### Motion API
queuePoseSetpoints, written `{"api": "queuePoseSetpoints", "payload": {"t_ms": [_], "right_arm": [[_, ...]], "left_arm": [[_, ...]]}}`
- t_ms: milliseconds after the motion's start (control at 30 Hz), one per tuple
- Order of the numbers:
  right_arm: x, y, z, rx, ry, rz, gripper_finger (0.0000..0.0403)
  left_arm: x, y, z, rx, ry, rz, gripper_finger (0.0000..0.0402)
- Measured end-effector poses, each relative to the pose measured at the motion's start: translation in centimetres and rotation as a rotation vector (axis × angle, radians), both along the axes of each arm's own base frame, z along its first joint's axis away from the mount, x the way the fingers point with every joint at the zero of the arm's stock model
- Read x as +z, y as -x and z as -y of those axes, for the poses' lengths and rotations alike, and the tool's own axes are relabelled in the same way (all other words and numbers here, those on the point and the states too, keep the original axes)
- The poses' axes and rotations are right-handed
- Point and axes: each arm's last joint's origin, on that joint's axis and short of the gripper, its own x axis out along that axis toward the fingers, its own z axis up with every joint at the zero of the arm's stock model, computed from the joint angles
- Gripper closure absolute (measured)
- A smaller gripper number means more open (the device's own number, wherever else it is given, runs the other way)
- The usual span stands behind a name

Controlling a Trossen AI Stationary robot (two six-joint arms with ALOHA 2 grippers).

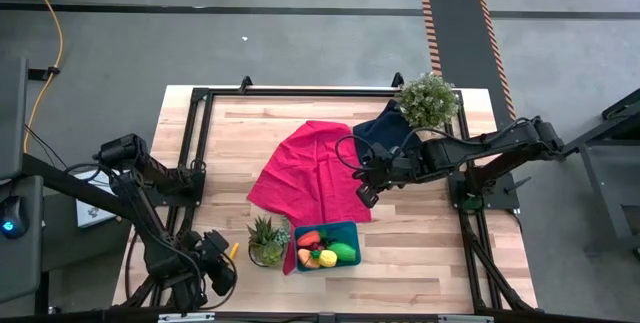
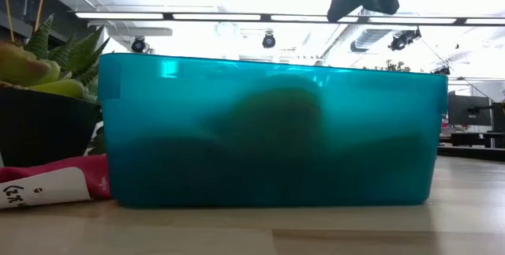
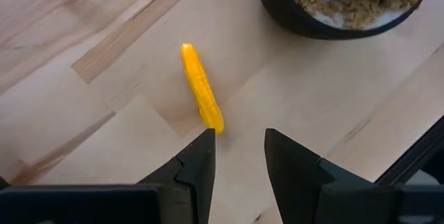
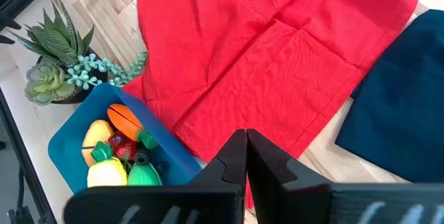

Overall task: Pick and placing Produce into tupperware
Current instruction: Put the yellow corn into the blue bin

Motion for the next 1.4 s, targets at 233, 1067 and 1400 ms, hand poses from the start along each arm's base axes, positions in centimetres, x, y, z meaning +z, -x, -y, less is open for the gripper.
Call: {"api": "queuePoseSetpoints", "payload": {"t_ms": [233,1067,1400], "right_arm": [[0.0,0.0,0.0,0.0,0.0,0.0,0.0401],[0.0,0.0,0.0,0.0,0.0,0.0,0.0401],[0.0,0.0,0.0,-0.006,0.009,0.003,0.0401]], "left_arm": [[-0.2,0.1,-0.1,0.058,-0.012,-0.006,0.0289],[-2.2,0.4,-0.8,0.081,-0.014,0.039,0.0204],[-3.3,0.7,-1.4,0.081,-0.03,0.033,0.023]]}}
